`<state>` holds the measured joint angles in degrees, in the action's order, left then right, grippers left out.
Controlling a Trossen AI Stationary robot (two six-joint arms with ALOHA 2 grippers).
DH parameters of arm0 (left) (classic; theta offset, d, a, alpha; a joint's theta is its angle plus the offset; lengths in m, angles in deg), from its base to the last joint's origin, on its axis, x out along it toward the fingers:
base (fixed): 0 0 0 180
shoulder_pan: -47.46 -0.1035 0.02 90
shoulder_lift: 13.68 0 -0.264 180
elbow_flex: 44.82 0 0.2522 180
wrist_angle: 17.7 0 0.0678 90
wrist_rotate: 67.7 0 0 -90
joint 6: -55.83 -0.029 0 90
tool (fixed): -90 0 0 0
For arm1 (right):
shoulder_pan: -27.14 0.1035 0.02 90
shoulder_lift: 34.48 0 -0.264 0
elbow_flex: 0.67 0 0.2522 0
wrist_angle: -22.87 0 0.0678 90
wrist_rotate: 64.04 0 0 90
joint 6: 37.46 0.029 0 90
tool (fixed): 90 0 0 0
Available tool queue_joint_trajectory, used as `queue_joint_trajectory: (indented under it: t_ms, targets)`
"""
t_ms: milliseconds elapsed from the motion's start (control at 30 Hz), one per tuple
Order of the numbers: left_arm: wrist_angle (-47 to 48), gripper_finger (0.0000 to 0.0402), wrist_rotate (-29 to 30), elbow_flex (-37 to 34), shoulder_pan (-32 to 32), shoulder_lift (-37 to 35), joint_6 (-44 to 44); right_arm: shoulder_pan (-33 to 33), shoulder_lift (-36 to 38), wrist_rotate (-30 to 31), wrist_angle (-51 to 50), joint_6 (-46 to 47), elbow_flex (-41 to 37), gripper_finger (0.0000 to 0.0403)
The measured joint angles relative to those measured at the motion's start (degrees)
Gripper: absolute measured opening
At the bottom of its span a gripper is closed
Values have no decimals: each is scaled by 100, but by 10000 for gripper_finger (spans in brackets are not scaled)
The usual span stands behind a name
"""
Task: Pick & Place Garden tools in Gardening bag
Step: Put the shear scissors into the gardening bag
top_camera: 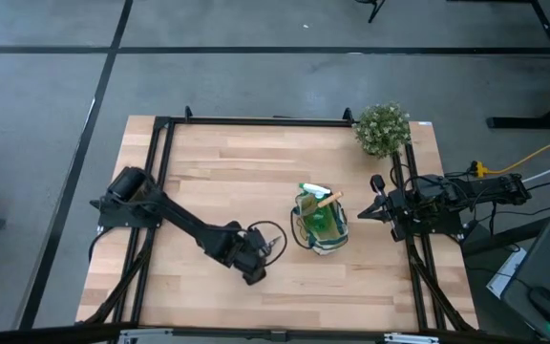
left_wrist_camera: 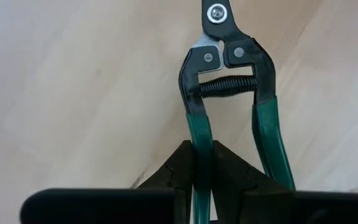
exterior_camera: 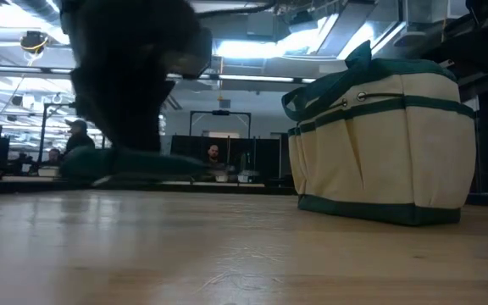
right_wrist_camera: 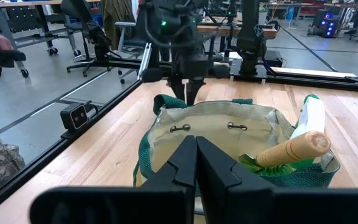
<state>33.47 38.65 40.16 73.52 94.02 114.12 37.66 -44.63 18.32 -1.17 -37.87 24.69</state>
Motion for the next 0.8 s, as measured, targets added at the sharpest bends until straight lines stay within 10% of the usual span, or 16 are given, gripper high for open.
queue_joint_trajectory:
  t_ms: [800]
  targets:
    - [-45, 28, 2491, 11, -635, -1695, -711, 1, 0, 0, -25, 0, 0, 12]
